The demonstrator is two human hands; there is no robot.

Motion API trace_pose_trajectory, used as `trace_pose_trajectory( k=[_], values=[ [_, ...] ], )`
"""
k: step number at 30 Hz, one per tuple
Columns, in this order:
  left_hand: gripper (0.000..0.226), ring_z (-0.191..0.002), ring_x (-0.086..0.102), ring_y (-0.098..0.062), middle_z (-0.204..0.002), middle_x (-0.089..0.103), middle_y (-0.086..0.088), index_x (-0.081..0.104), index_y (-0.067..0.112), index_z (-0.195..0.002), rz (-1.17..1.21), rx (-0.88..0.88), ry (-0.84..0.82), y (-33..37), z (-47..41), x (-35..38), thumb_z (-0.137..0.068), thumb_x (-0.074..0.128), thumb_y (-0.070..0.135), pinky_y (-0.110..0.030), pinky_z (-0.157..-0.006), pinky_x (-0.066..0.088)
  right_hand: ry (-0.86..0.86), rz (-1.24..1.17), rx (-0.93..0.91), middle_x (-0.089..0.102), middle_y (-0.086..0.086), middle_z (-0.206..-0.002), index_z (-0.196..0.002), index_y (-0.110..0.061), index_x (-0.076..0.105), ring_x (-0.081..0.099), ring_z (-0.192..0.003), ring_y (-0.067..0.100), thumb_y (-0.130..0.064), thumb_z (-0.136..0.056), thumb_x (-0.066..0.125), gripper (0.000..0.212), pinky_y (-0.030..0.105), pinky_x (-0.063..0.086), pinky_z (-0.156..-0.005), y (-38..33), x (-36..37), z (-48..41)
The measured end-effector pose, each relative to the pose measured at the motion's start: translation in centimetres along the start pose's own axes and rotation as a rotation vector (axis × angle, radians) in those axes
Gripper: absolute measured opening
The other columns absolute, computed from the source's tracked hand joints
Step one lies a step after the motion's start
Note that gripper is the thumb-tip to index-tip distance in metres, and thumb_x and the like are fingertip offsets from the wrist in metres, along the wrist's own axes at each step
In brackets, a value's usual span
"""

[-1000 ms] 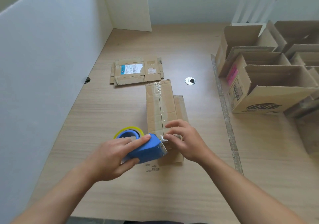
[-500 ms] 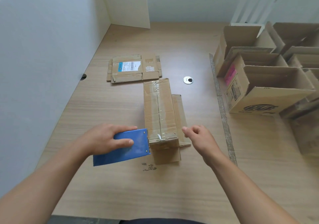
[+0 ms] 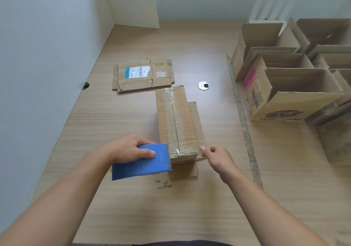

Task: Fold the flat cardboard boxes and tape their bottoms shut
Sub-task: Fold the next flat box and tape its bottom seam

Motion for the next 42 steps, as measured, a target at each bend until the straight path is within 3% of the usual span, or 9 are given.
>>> trace_pose_trajectory(
  k=[5,9,14,20,26,32,34,38,42],
  values=[
    [0.021,-0.093,0.062,-0.004,-0.099,0.068,0.021,0.053,0.074,-0.093,-0.021,-0.012,0.001,0.8,-0.5,0.1,-0.091,0.056,0.053,-0.034,-0.087,0.051,-0.199,-0.188,0.206,0.063,-0.002,-0.114,-0.09,-0.024,0.068,0.056,-0.109,0.021,-0.054,-0.092,0.06,0.031,0.044,0.05,-0.085,2.0,2.0,0.3],
    [0.018,-0.093,0.062,-0.005,-0.1,0.068,0.021,0.053,0.072,-0.095,-0.062,-0.034,-0.005,0.7,-0.4,-0.1,-0.091,0.055,0.055,-0.032,-0.087,0.05,-0.015,-0.059,0.118,0.05,0.004,-0.119,-0.111,-0.023,0.059,0.057,-0.097,0.025,-0.055,-0.088,0.064,0.039,0.04,0.059,-0.065,1.4,1.0,0.2],
    [0.02,-0.091,0.06,-0.002,-0.098,0.066,0.023,0.05,0.074,-0.089,-0.1,-0.04,-0.004,1.1,-0.5,-0.1,-0.091,0.056,0.056,-0.026,-0.08,0.048,0.06,0.091,-0.17,0.05,0.008,-0.096,-0.081,-0.009,0.062,0.054,-0.088,0.022,-0.033,-0.098,0.058,0.03,0.024,0.036,-0.071,0.6,1.0,1.3],
    [0.017,-0.095,0.06,-0.003,-0.102,0.066,0.022,0.053,0.069,-0.101,-0.126,-0.05,-0.016,1.0,-0.7,-0.2,-0.09,0.055,0.056,-0.025,-0.079,0.047,-0.055,-0.266,-0.083,0.061,-0.001,-0.102,-0.079,-0.013,0.076,0.059,-0.099,0.004,-0.033,-0.093,0.066,0.026,0.018,0.04,-0.08,0.0,1.1,2.2],
    [0.028,-0.095,0.059,-0.002,-0.103,0.065,0.023,0.056,0.064,-0.117,-0.135,-0.063,-0.021,1.0,-1.0,-0.3,-0.09,0.055,0.056,-0.025,-0.078,0.045,-0.059,-0.486,0.039,0.06,-0.013,-0.059,-0.063,-0.016,0.067,0.048,-0.053,0.002,-0.012,-0.087,0.073,0.025,0.018,0.034,-0.058,0.5,2.4,2.3],
    [0.032,-0.093,0.06,-0.003,-0.101,0.066,0.022,0.055,0.063,-0.122,-0.132,-0.043,-0.014,0.8,-1.1,-0.1,-0.09,0.053,0.057,-0.027,-0.08,0.048,0.168,0.121,-0.411,0.048,0.004,-0.108,-0.086,-0.011,0.063,0.049,-0.106,0.026,-0.014,-0.087,0.072,0.01,0.028,0.037,-0.093,-2.4,1.1,2.5],
    [0.033,-0.092,0.06,-0.003,-0.101,0.066,0.022,0.053,0.064,-0.122,-0.132,-0.032,0.001,0.7,-1.1,0.1,-0.09,0.053,0.057,-0.026,-0.079,0.048,0.168,0.268,-0.479,0.042,0.007,-0.126,-0.11,-0.011,0.06,0.041,-0.117,0.029,-0.017,-0.083,0.075,0.032,0.036,0.036,-0.098,-3.4,1.3,2.4],
    [0.03,-0.086,0.058,0.001,-0.093,0.063,0.028,0.049,0.073,-0.114,-0.104,-0.011,0.037,0.4,-1.0,0.4,-0.087,0.051,0.062,-0.024,-0.07,0.044,0.018,0.618,-0.804,0.021,0.005,-0.16,-0.149,-0.03,0.04,0.015,-0.147,0.033,-0.017,-0.081,0.071,0.076,0.052,0.026,-0.112,-6.5,3.1,2.4],
    [0.034,-0.082,0.057,0.003,-0.086,0.061,0.03,0.041,0.077,-0.112,-0.096,0.024,0.068,0.5,-1.0,0.6,-0.08,0.046,0.068,-0.023,-0.065,0.041,-0.268,0.976,-0.978,0.0,-0.013,-0.166,-0.157,-0.034,0.017,-0.022,-0.148,0.014,-0.032,-0.098,0.051,0.068,0.051,0.003,-0.12,-7.1,6.5,1.9]
  ],
)
Point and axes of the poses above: each hand's wrist, its own z-axis away from the middle knuckle, its own x-axis out of the palm, y = z × x, the point moved 8 cm from there along -z, towards the middle knuckle
